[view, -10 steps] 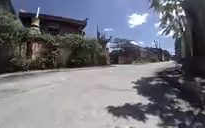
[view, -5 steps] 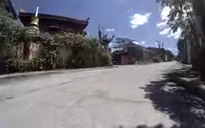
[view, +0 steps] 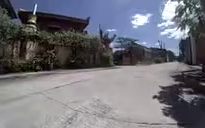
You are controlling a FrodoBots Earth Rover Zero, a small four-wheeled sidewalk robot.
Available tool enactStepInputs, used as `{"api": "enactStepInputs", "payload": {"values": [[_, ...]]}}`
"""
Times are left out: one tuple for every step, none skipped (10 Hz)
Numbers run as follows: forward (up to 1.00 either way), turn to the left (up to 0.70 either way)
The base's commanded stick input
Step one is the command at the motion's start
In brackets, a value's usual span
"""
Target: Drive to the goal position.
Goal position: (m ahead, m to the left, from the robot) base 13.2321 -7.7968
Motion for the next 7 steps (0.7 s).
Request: {"api": "enactStepInputs", "payload": {"values": [[1.00, -0.40], [1.00, -0.40], [1.00, -0.40], [1.00, -0.40], [1.00, -0.35], [1.00, -0.16], [1.00, 0.00]]}}
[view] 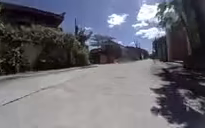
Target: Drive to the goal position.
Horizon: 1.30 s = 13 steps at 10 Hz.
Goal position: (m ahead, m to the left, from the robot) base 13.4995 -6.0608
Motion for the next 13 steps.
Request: {"api": "enactStepInputs", "payload": {"values": [[1.00, 0.06], [1.00, 0.05], [1.00, 0.00], [1.00, -0.09], [1.00, -0.27], [1.00, -0.40], [1.00, -0.40], [1.00, -0.40], [1.00, -0.40], [1.00, -0.40], [1.00, -0.40], [1.00, -0.40], [1.00, -0.40]]}}
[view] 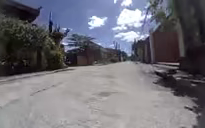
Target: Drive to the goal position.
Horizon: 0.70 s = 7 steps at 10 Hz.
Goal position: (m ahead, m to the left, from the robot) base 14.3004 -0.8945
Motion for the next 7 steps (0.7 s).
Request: {"api": "enactStepInputs", "payload": {"values": [[1.00, -0.30], [1.00, 0.06], [1.00, 0.00], [1.00, 0.00], [1.00, 0.03], [1.00, 0.07], [1.00, 0.00]]}}
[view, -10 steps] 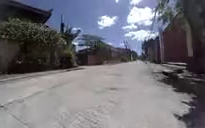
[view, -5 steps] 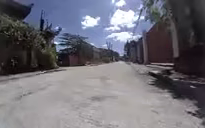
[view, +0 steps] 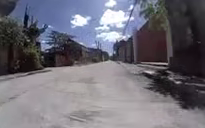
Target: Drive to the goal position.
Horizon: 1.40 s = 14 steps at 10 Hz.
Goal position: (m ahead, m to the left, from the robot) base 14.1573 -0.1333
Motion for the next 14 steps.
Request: {"api": "enactStepInputs", "payload": {"values": [[1.00, 0.00], [1.00, 0.00], [1.00, 0.00], [1.00, 0.00], [1.00, 0.00], [1.00, 0.00], [1.00, 0.00], [1.00, -0.39], [1.00, -0.40], [1.00, -0.40], [1.00, -0.40], [1.00, -0.39], [1.00, -0.14], [1.00, 0.00]]}}
